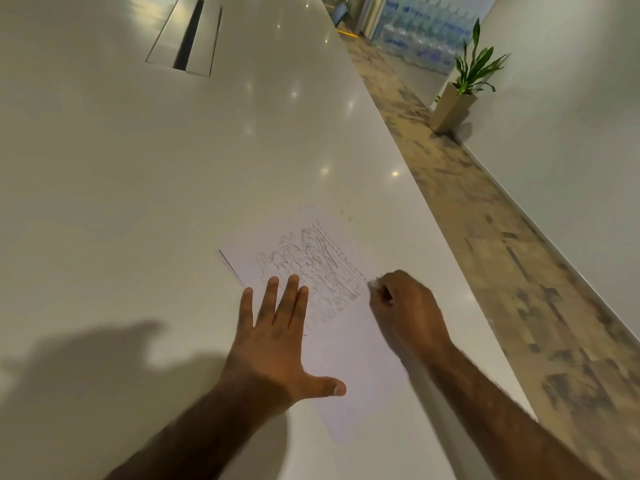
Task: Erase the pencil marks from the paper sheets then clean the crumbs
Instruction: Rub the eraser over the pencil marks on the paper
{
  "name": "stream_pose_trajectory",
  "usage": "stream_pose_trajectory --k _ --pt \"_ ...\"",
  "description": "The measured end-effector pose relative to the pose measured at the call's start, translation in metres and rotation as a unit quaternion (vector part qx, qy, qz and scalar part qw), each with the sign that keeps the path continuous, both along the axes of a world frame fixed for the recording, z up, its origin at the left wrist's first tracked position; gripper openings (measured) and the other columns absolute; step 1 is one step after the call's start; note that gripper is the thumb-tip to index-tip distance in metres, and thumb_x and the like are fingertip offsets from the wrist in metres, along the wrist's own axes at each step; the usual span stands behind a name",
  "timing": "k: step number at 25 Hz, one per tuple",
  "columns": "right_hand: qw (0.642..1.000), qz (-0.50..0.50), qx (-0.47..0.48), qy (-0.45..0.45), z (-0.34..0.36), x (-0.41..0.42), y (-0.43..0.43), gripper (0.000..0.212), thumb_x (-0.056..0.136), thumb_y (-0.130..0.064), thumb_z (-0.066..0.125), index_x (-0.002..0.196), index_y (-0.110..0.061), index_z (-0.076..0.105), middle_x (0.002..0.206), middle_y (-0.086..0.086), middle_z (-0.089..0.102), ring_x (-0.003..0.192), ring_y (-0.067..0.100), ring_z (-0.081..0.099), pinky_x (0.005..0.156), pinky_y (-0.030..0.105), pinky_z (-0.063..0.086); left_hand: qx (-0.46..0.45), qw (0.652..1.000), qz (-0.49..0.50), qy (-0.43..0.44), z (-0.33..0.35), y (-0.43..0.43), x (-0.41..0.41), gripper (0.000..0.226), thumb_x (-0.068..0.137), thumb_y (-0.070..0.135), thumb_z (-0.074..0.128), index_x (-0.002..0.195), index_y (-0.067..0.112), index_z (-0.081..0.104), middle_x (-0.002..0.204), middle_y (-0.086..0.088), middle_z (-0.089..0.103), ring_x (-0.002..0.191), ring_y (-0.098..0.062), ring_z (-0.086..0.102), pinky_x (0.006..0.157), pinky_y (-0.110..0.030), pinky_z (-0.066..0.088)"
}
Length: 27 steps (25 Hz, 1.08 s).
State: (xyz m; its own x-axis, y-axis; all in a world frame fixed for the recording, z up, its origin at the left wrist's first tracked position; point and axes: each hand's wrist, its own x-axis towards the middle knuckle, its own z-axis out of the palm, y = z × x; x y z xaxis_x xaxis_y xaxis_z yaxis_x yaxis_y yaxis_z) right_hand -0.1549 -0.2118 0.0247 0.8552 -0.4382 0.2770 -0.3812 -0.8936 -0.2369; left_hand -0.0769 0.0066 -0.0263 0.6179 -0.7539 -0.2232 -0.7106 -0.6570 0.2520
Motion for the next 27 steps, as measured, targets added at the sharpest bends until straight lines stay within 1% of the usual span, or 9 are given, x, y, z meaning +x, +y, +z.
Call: stream_pose_trajectory --k 4,9,14,18,20,22,24,25,27 --pt "0.989 0.138 -0.034 0.039 -0.020 -0.014 0.020 0.030 0.100 -0.031 0.059 0.076 -0.032 0.041 0.070 -0.016 0.042 0.063 0.006 0.042 0.055 0.020 0.034 0.009 1.000 0.001 -0.001 0.000 -0.002 0.001 0.143 0.034 0.110 -0.019 0.140 0.021 -0.053 0.147 -0.004 -0.062 0.133 -0.029 -0.060 0.109 -0.062 -0.036" --pt "1.000 -0.007 0.021 0.006 0.001 0.008 -0.007 0.039 0.102 -0.026 0.060 0.068 -0.016 0.045 0.066 -0.004 0.050 0.059 0.014 0.046 0.057 0.036 0.041 -0.004 1.000 -0.004 0.008 0.001 0.000 0.000 0.141 0.036 0.111 -0.016 0.140 0.023 -0.054 0.147 -0.002 -0.062 0.135 -0.027 -0.059 0.111 -0.062 -0.034" --pt "0.982 0.177 -0.024 0.064 -0.023 -0.020 0.050 0.024 0.103 -0.036 0.050 0.080 -0.031 0.047 0.072 -0.015 0.046 0.065 0.006 0.043 0.055 0.018 0.037 -0.013 1.000 0.007 -0.012 -0.003 -0.001 -0.001 0.144 0.037 0.111 -0.015 0.146 0.022 -0.048 0.150 -0.003 -0.059 0.135 -0.027 -0.058 0.110 -0.060 -0.036" --pt "0.999 -0.011 -0.027 0.036 0.004 0.006 -0.010 0.036 0.104 -0.027 0.054 0.070 -0.015 0.047 0.070 0.000 0.053 0.064 0.022 0.050 0.058 0.036 0.038 -0.028 0.999 0.013 -0.016 -0.005 0.000 0.000 0.143 0.043 0.113 -0.009 0.150 0.023 -0.042 0.154 0.000 -0.055 0.140 -0.025 -0.053 0.114 -0.060 -0.033" --pt "0.999 -0.027 0.001 0.023 0.007 0.007 -0.010 0.038 0.102 -0.027 0.056 0.068 -0.016 0.044 0.067 -0.002 0.051 0.062 0.019 0.050 0.058 0.038 0.042 -0.034 0.999 0.006 -0.019 -0.003 0.001 0.000 0.144 0.044 0.113 -0.008 0.151 0.023 -0.040 0.156 -0.001 -0.053 0.143 -0.027 -0.050 0.115 -0.061 -0.030" --pt "0.997 0.072 -0.005 0.041 -0.002 -0.002 0.031 0.032 0.100 -0.030 0.055 0.072 -0.023 0.042 0.067 -0.009 0.047 0.063 0.011 0.045 0.054 0.031 0.042 -0.034 0.999 -0.005 -0.041 0.002 0.001 -0.001 0.146 0.053 0.111 -0.003 0.164 0.018 -0.009 0.171 -0.009 -0.024 0.157 -0.034 -0.023 0.123 -0.060 -0.014" --pt "0.977 0.196 -0.039 0.076 -0.020 -0.016 0.056 0.024 0.102 -0.031 0.051 0.078 -0.030 0.045 0.071 -0.013 0.045 0.065 0.007 0.041 0.054 0.021 0.036 -0.049 0.998 -0.003 -0.035 0.006 0.001 -0.001 0.140 0.063 0.107 0.001 0.162 0.011 0.029 0.171 -0.015 0.015 0.157 -0.040 0.013 0.122 -0.061 0.005" --pt "0.973 0.210 -0.057 0.076 -0.022 -0.014 0.048 0.022 0.103 -0.030 0.050 0.080 -0.029 0.048 0.073 -0.014 0.046 0.065 0.006 0.040 0.056 0.020 0.032 -0.040 0.999 -0.007 -0.023 0.008 0.002 0.000 0.141 0.062 0.108 0.001 0.162 0.012 0.025 0.172 -0.013 0.011 0.158 -0.038 0.008 0.123 -0.061 0.001" --pt "0.989 0.116 -0.071 0.063 -0.006 0.003 0.016 0.027 0.103 -0.024 0.053 0.076 -0.022 0.050 0.073 -0.010 0.046 0.065 0.013 0.045 0.057 0.028 0.033 -0.058 0.998 0.002 -0.028 0.003 0.003 -0.001 0.144 0.053 0.111 -0.003 0.163 0.018 -0.010 0.170 -0.006 -0.025 0.155 -0.030 -0.028 0.121 -0.059 -0.021"
